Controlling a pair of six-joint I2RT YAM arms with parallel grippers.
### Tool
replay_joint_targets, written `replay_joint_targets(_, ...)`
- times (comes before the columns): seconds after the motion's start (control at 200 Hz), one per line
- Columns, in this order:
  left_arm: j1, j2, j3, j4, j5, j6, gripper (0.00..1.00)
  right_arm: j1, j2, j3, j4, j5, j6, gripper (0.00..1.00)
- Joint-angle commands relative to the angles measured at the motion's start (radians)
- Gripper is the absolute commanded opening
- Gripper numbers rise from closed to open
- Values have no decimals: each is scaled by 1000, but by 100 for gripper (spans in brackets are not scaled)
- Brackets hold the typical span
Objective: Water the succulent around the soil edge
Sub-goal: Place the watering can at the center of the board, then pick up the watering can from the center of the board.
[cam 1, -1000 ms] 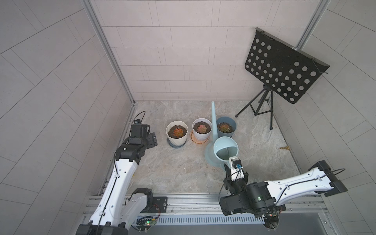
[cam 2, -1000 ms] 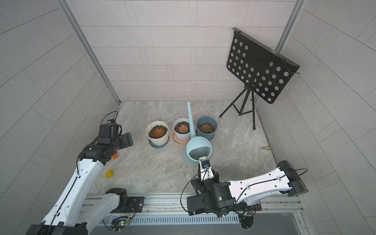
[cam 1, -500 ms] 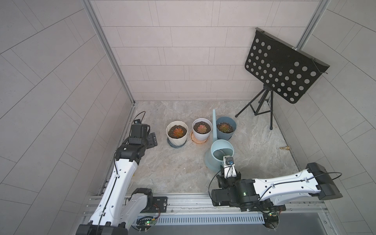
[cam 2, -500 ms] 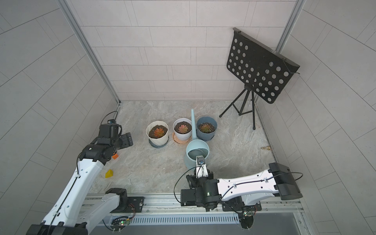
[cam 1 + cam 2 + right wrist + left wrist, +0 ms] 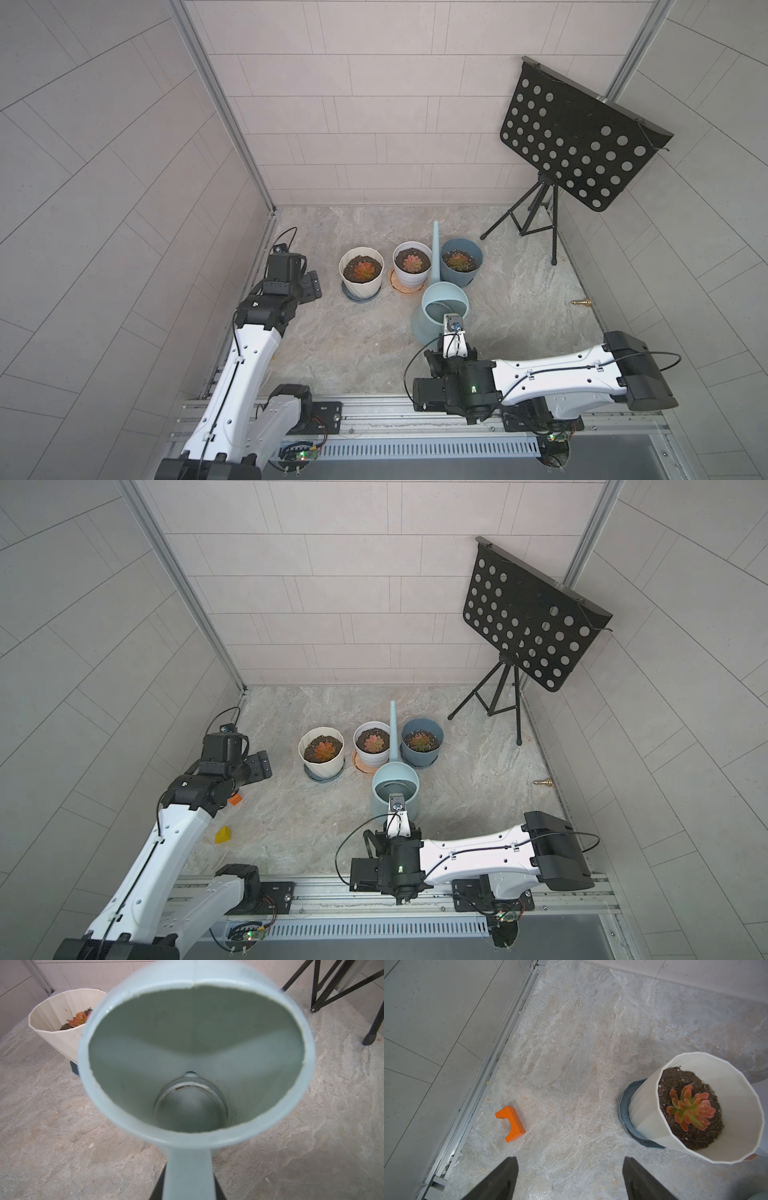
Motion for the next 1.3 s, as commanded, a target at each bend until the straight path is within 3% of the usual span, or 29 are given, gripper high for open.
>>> replay_joint_targets(0.0, 4, -18, -9, 6, -11, -6, 87, -12, 25, 12, -4, -68, 48, 16)
replay_joint_targets(0.105, 4, -19, -9, 6, -13, -5, 87, -21, 46, 34, 4, -86, 42, 18)
replay_joint_targets(0.185, 4, -19, -8, 6, -13, -7, 87, -22, 66, 60, -9, -90, 40, 28)
replay_joint_targets(0.315, 5, -21, -9, 5, -15, -8, 88, -26, 107, 93, -24, -108, 47, 34)
replay_joint_targets(0.435, 4, -26, -9, 5, -18, -7, 88, -29, 130, 111, -29, -116, 53, 51)
replay_joint_targets(0.5, 4, -26, -9, 5, -19, -7, 88, -28, 134, 122, -45, -111, 60, 67)
replay_joint_targets(0.59, 4, -28, -9, 5, -18, -6, 88, -24, 131, 151, -100, -102, 77, 71)
replay_joint_targets(0.766, 2, -44, -11, 5, -15, -7, 89, 47, 65, 229, -237, 43, 93, 81)
replay_joint_targets(0.926, -64, -121, 6, -28, 19, -65, 88, 205, -117, 271, -471, 231, 180, 89)
replay_joint_targets(1.006, -152, -192, 21, -61, 40, -159, 87, 240, -214, 291, -684, 296, 323, 92)
replay_joint_targets(1.101, -356, -245, 32, -118, -74, -275, 85, 253, -300, 312, -917, 365, 481, 94)
replay_joint_targets(1.211, -616, -296, 16, -181, -229, -433, 85, 207, -425, 287, -920, 426, 404, 95)
replay_joint_targets(1.296, -874, -293, 3, -218, -392, -584, 85, 131, -492, 289, -909, 449, 298, 97)
